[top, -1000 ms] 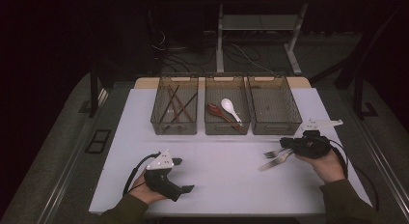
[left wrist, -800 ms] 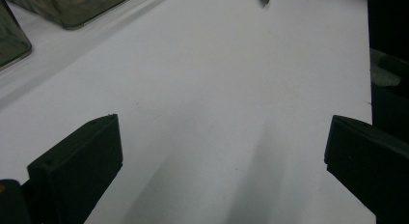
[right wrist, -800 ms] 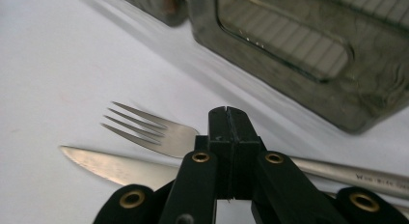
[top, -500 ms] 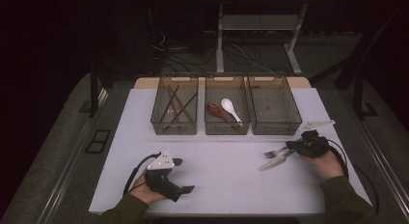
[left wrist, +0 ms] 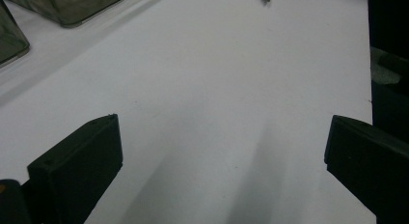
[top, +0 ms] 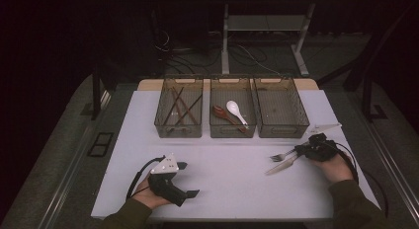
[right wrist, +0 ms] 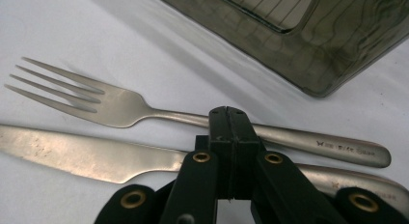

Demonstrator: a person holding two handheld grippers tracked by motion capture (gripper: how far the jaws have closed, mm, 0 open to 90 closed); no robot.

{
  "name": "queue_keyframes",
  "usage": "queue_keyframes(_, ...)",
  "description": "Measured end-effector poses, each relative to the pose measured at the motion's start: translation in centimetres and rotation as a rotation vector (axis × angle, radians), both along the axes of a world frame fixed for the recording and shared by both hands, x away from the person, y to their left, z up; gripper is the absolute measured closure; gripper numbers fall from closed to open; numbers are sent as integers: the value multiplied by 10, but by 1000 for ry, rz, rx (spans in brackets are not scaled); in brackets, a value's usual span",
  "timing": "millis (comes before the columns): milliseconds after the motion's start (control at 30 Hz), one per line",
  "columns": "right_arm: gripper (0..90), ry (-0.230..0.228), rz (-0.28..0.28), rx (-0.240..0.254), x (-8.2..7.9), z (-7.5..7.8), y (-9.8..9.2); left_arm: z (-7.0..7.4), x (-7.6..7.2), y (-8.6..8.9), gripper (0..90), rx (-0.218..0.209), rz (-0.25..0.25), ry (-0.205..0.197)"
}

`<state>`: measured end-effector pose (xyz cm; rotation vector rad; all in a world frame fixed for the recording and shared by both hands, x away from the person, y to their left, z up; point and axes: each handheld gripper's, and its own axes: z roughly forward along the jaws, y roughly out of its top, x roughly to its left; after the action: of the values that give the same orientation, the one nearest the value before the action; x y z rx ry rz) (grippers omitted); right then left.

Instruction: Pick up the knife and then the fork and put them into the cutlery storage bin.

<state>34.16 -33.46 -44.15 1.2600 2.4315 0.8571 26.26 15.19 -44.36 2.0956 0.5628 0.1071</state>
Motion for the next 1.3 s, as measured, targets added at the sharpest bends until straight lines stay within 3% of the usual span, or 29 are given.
queue_keyframes(267,900,-4,2,-23,-2,2,-4,0,0,0,0,2,-3,2)
queue_keyframes(500,900,-8,-67,-20,7,1,-23,-1,0,0,0,3,-5,5)
queue_keyframes(667,900,-1,-82,-46,9,-1,-27,0,0,0,0,2,-5,3)
queue_keyframes(967,900,6,-58,-62,4,1,-29,0,0,0,0,4,-8,3)
queue_keyframes(1300,900,49,26,-66,-8,4,-27,-1,0,-1,0,5,-10,5)
